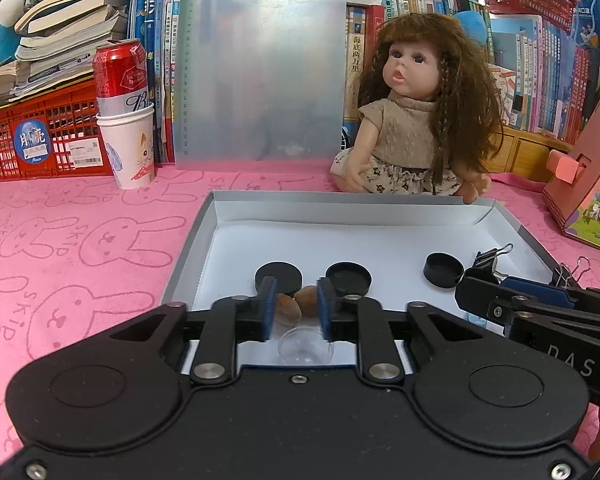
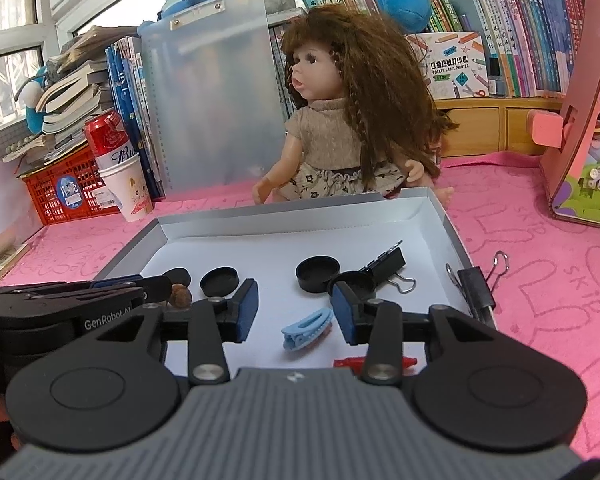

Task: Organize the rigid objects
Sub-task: 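Lower and open both grippers to drop the acorn and hair clip into the tray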

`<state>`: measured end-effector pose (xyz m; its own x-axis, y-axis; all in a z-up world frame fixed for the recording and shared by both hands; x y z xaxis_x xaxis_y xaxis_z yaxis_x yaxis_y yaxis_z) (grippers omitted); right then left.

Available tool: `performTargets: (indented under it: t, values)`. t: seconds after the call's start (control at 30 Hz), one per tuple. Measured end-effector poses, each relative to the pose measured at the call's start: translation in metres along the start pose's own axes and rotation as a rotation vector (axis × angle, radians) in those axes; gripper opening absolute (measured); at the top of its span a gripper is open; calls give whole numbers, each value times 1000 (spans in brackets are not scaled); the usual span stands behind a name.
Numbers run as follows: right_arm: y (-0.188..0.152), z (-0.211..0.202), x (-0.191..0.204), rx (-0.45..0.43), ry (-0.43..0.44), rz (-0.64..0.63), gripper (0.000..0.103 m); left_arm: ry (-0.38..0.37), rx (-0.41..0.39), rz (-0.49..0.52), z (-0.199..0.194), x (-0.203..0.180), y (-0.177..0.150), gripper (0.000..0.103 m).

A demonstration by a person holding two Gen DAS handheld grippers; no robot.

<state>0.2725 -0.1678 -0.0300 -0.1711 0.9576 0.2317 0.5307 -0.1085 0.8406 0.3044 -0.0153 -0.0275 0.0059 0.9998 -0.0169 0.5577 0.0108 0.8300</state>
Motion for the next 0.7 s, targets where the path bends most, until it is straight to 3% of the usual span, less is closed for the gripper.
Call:
performTargets:
  t: [0.27,0.53,0.7]
  values:
    - [6,-11,-1,-62,-11,-4,70,13,-13,11,-6,0,1,45]
    - [7,-16,-5,-71,-41,-13,83,-5,-17,5,-13,-2,3,64]
    - [6,-20,-11,-65,-42,5,87,3,-31,7,-18,-2,5,83]
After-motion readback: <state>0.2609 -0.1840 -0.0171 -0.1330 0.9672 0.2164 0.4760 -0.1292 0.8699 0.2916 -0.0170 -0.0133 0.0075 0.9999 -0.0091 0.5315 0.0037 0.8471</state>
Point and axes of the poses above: each gripper's, at about its wrist camera, not at the fingertips, and z roughly the way its jaws point, x to its left, y to its top, the point moved 7 cm from there along z, roughly the way its jaws point, and after that the axes turned 1 degree about y, right-handed, at the moved point
